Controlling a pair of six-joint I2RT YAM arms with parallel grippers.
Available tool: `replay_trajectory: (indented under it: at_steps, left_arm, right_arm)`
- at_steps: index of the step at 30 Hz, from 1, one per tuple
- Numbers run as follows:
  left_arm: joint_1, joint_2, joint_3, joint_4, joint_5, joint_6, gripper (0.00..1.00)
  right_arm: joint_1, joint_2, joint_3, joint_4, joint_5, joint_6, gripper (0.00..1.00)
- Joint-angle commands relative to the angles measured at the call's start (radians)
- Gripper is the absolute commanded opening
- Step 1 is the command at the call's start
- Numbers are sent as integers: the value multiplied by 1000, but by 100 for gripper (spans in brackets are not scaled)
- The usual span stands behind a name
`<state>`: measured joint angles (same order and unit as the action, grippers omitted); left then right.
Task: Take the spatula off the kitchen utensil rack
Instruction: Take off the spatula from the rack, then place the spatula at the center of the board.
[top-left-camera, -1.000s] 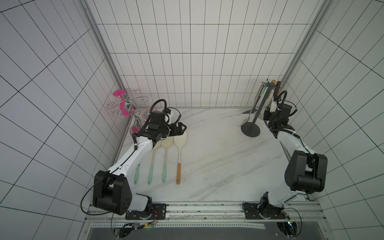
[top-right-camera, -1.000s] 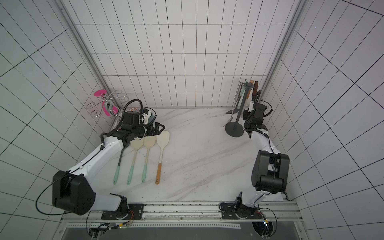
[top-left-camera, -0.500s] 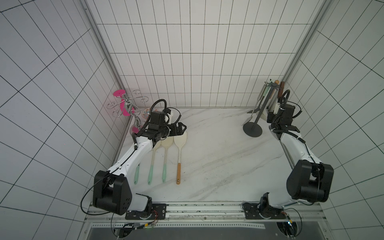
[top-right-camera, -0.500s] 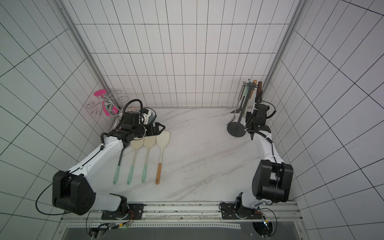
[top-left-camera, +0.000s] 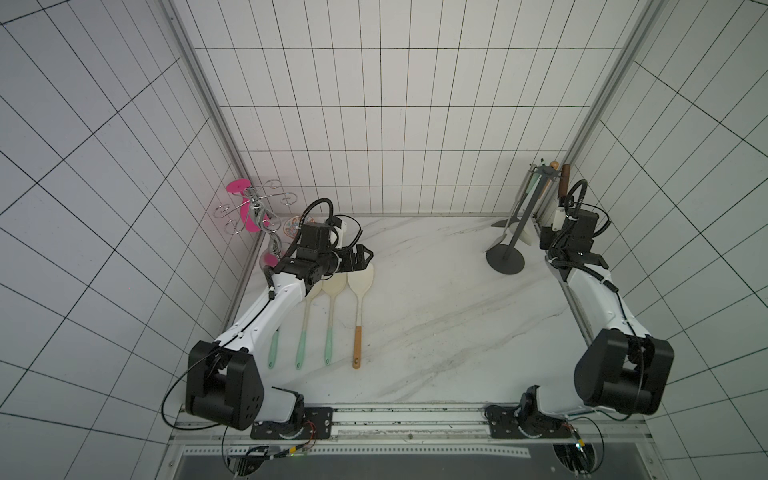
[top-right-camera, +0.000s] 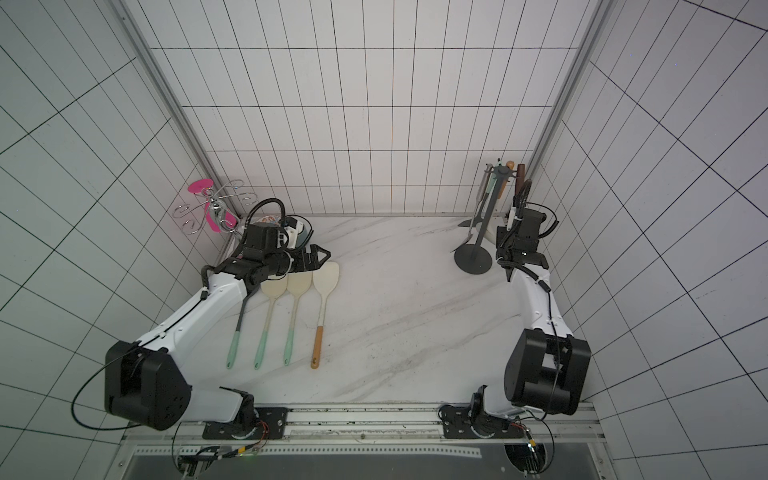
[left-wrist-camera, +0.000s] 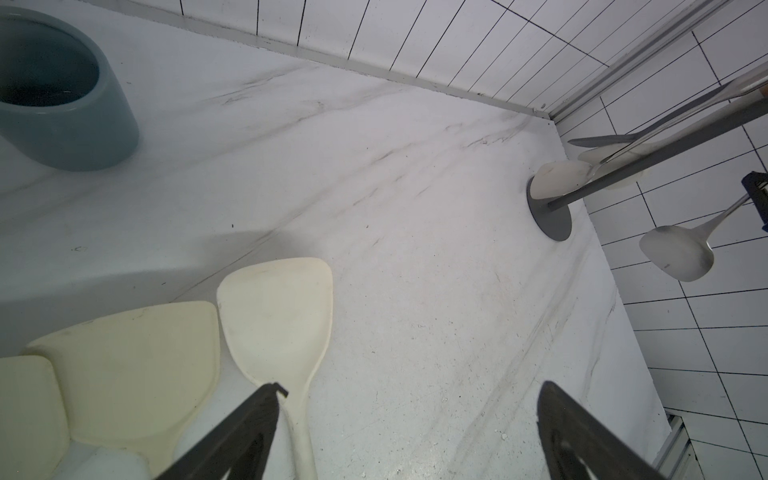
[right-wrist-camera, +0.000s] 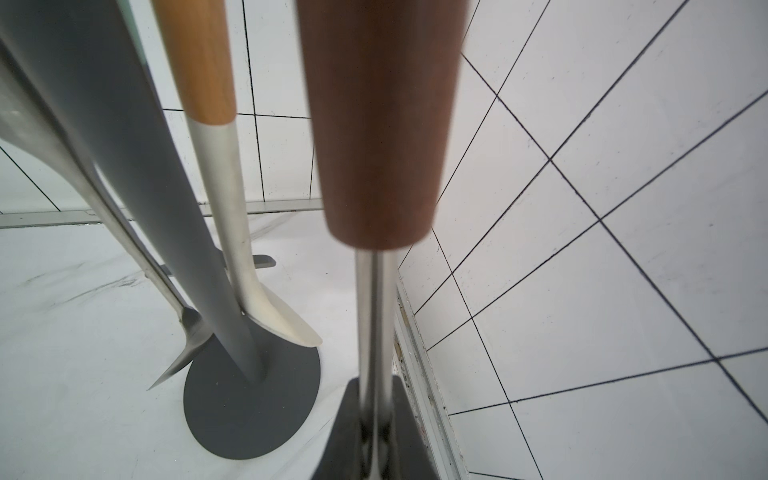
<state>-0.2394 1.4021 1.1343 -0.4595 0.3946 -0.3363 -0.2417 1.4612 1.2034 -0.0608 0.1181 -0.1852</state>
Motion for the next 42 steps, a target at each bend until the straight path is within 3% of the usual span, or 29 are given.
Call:
replay_trajectory:
  at_steps: [1, 5, 12, 19, 27, 33, 42]
  left_arm:
    - [-3, 2, -9, 28, 10, 5, 98]
    - [-3, -1, -9, 28, 3, 8, 98]
    - [-1, 2, -9, 28, 0, 10, 98]
    - [-1, -32, -10, 34, 16, 6, 98]
    - [-20, -89, -16, 51, 18, 11, 98]
    - [-26, -113, -27, 86, 70, 1, 98]
    - [-49, -136, -45, 135, 117, 0, 98]
  right_arm:
    - [-64, -50, 72, 145, -162, 32, 0]
    - [-76, -25, 78, 162, -247, 72, 0]
    - [-75, -36, 62, 157, -89, 125, 0]
    - [-74, -166, -60, 169, -69, 163, 0]
    - [-52, -334, -229, 192, -236, 331, 0]
    - [60, -378, -305, 205, -387, 379, 0]
    - [330, -290, -239, 96, -517, 149, 0]
